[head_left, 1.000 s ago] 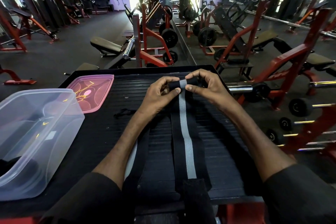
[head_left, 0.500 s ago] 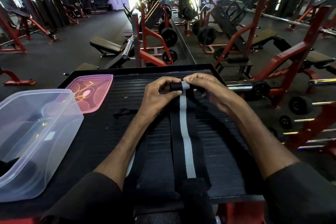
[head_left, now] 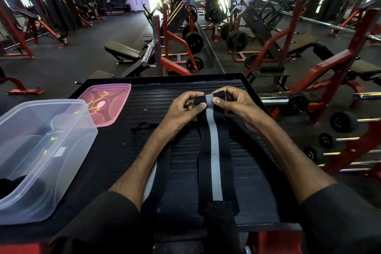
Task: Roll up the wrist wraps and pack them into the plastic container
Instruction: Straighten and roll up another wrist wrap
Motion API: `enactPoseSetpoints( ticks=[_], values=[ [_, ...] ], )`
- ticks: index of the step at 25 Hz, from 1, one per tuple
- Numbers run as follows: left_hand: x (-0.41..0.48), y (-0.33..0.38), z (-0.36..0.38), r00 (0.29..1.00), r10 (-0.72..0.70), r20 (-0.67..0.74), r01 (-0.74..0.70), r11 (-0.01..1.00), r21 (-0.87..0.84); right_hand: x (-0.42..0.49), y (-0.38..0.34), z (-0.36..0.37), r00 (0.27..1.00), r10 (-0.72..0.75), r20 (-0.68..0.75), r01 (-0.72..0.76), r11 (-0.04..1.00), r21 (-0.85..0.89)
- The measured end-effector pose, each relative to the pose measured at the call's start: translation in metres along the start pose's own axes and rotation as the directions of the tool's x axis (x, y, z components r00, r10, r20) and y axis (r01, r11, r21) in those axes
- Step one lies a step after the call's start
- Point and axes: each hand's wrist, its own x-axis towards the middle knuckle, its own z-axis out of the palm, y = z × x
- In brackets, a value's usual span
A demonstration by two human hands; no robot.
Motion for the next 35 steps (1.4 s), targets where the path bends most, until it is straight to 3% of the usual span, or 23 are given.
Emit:
enactPoseSetpoints(
  ticks=[2, 4, 7, 10, 13, 17, 20, 24, 29, 35],
  values=[
    [0.001, -0.003, -0.001, 1.0, 0.017, -0.016, -0.017, 1.0, 0.016, 0.0, -0.001, 0.001, 1.0, 0.005, 0.011, -0.004, 1.0, -0.007],
    [0.001, -0.004, -0.002, 0.998, 0.061, -0.024, -0.06, 0.997, 0.046, 0.001, -0.003, -0.002, 0.995, 0.098, 0.035, -0.099, 0.995, 0.023],
    [0.001, -0.005, -0.002, 0.99, 0.132, -0.045, -0.126, 0.986, 0.107, 0.005, -0.01, -0.006, 0.964, 0.232, 0.128, -0.253, 0.95, 0.184],
    [0.001, -0.005, 0.002, 0.975, 0.208, -0.077, -0.196, 0.971, 0.133, 0.01, -0.008, -0.006, 0.955, 0.289, 0.06, -0.292, 0.898, 0.328],
    [-0.002, -0.006, 0.006, 0.966, 0.238, -0.103, -0.22, 0.962, 0.163, 0.007, -0.001, -0.003, 0.946, 0.315, 0.072, -0.318, 0.947, 0.044],
    [-0.001, -0.008, 0.003, 0.973, 0.22, -0.076, -0.203, 0.961, 0.188, 0.005, 0.005, -0.004, 0.977, 0.196, 0.079, -0.197, 0.98, 0.008],
    [0.0, -0.004, 0.003, 0.997, 0.067, 0.041, -0.071, 0.992, 0.107, 0.004, 0.007, -0.008, 0.993, 0.095, 0.067, -0.094, 0.995, -0.023],
    [-0.002, -0.007, 0.001, 0.992, -0.084, 0.098, 0.075, 0.993, 0.086, 0.003, 0.008, -0.009, 0.993, 0.067, 0.101, -0.065, 0.998, -0.025],
    [-0.001, -0.007, -0.001, 0.997, 0.021, 0.068, -0.032, 0.988, 0.154, 0.003, 0.007, -0.014, 0.991, 0.072, 0.115, -0.076, 0.997, 0.033],
    [-0.003, -0.009, 0.005, 0.983, 0.181, -0.027, -0.171, 0.961, 0.217, 0.01, 0.004, -0.012, 0.98, 0.176, 0.094, -0.193, 0.952, 0.238]
  ],
)
